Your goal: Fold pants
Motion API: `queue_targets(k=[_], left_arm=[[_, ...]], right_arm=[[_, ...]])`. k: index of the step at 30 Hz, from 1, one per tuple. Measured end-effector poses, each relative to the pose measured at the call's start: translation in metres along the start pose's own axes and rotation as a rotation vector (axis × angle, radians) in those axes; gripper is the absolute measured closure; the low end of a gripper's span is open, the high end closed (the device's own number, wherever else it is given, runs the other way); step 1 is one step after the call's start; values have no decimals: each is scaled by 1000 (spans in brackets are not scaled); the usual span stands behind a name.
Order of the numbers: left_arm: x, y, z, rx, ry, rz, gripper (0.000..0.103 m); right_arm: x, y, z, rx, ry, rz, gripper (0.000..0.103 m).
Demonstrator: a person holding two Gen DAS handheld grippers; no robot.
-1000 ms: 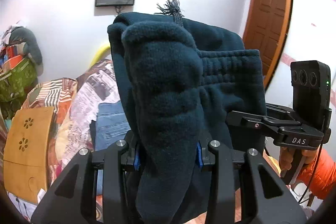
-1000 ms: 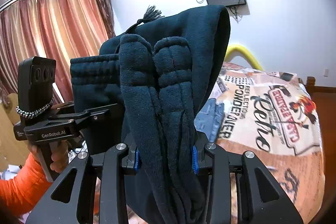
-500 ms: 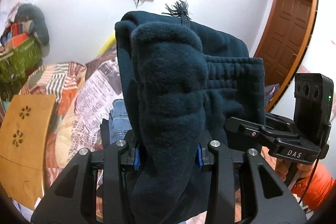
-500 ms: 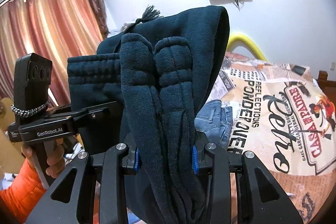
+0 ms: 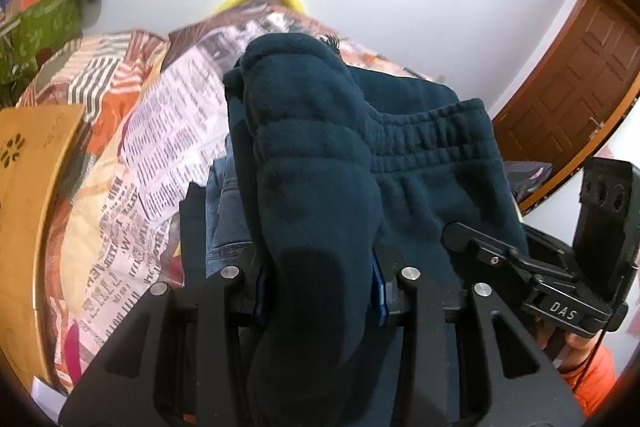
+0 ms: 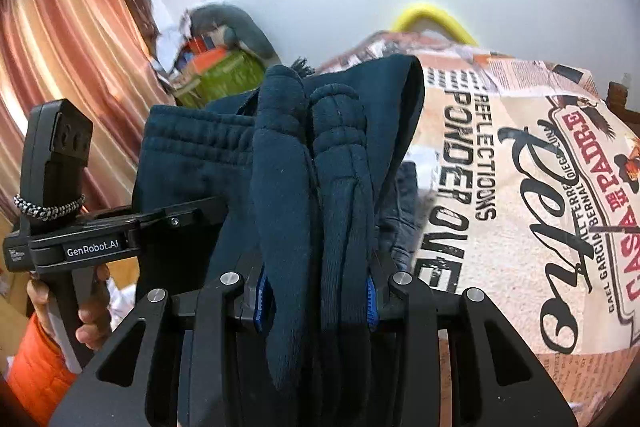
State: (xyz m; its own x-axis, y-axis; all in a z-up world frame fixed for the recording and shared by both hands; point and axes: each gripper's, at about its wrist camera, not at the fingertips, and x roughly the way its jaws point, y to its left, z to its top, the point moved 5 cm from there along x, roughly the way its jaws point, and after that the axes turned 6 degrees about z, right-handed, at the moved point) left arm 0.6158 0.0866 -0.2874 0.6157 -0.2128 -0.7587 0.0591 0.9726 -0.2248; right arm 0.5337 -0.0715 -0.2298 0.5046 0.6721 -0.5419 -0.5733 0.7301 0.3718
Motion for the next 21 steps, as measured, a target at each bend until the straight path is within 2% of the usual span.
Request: queue_targets(k=[4, 9, 16, 21], left_arm=[[15, 12, -3, -41, 40, 13, 62], [7, 19, 1, -56, 39, 19, 62], [-33, 32, -10, -69, -16, 80, 62], [-70, 30, -23, -41, -53, 116, 62]], right_arm=[[2, -5, -5, -9, 45, -34, 67], [-13, -18, -16, 34, 49, -18, 66], [-41, -22, -22, 29, 13, -53, 66], [-79, -3, -20, -18, -48, -75, 66]])
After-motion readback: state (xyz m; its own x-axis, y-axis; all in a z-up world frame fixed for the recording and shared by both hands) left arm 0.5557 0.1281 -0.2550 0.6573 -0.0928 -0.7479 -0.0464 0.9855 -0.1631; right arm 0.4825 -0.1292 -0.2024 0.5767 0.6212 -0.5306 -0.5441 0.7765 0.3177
